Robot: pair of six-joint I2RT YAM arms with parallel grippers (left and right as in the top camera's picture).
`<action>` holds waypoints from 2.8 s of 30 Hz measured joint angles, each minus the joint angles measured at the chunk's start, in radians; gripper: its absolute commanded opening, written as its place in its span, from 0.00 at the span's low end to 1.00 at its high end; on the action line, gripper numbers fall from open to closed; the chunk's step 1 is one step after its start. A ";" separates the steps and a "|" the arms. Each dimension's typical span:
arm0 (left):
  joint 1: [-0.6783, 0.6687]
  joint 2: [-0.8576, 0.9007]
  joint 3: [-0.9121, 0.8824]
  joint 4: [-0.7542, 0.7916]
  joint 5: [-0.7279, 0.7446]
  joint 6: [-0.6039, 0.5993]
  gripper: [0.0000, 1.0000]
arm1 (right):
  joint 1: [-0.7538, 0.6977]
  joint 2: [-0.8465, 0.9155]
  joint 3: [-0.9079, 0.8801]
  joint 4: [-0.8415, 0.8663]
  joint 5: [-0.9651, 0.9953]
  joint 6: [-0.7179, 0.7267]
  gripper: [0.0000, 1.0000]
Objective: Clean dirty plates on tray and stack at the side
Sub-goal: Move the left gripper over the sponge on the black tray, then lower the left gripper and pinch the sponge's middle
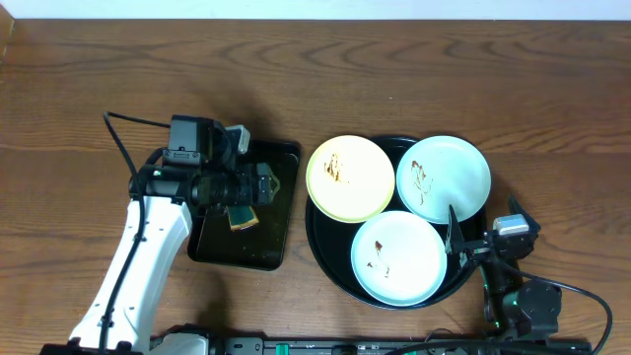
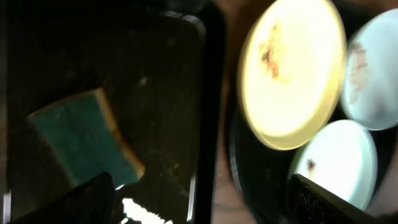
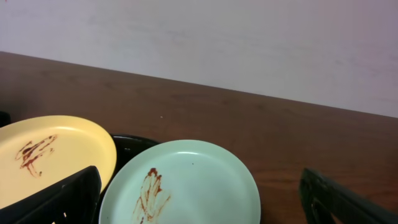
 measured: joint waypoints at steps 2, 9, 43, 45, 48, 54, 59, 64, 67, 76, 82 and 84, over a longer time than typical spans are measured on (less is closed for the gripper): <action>0.000 -0.001 0.000 -0.014 -0.037 0.001 0.88 | 0.000 0.000 0.000 0.000 0.000 0.000 0.99; 0.000 0.000 0.000 -0.012 -0.102 0.001 0.88 | 0.000 0.000 0.000 0.000 0.000 0.000 0.99; 0.000 0.000 0.000 -0.014 -0.115 0.001 0.88 | 0.000 0.000 0.000 0.000 0.000 0.000 0.99; 0.000 0.000 0.000 -0.011 -0.115 0.001 0.88 | 0.000 0.000 0.000 0.000 0.000 0.000 0.99; 0.000 0.000 0.000 -0.011 -0.115 0.001 0.78 | 0.000 0.000 0.000 0.000 0.000 0.000 0.99; 0.000 0.000 0.000 -0.005 -0.122 0.005 0.80 | 0.000 0.000 0.000 0.000 0.000 0.000 0.99; 0.000 0.000 0.000 0.000 -0.142 -0.001 0.61 | 0.000 0.000 0.000 0.000 0.000 0.000 0.99; 0.000 0.000 0.000 -0.065 -0.304 -0.105 0.70 | 0.000 0.000 0.000 0.000 0.000 0.000 0.99; 0.000 0.000 0.000 -0.082 -0.355 -0.145 0.82 | 0.000 0.000 0.000 0.000 0.000 0.000 0.99; 0.000 0.135 0.000 -0.062 -0.355 -0.155 0.85 | 0.000 0.000 0.000 0.000 0.000 0.000 0.99; 0.000 0.250 -0.001 0.027 -0.228 -0.145 0.86 | 0.000 0.000 0.000 0.000 0.000 0.000 0.99; 0.000 0.260 -0.001 0.032 -0.206 -0.141 0.87 | 0.000 0.000 0.000 0.000 0.000 0.000 0.99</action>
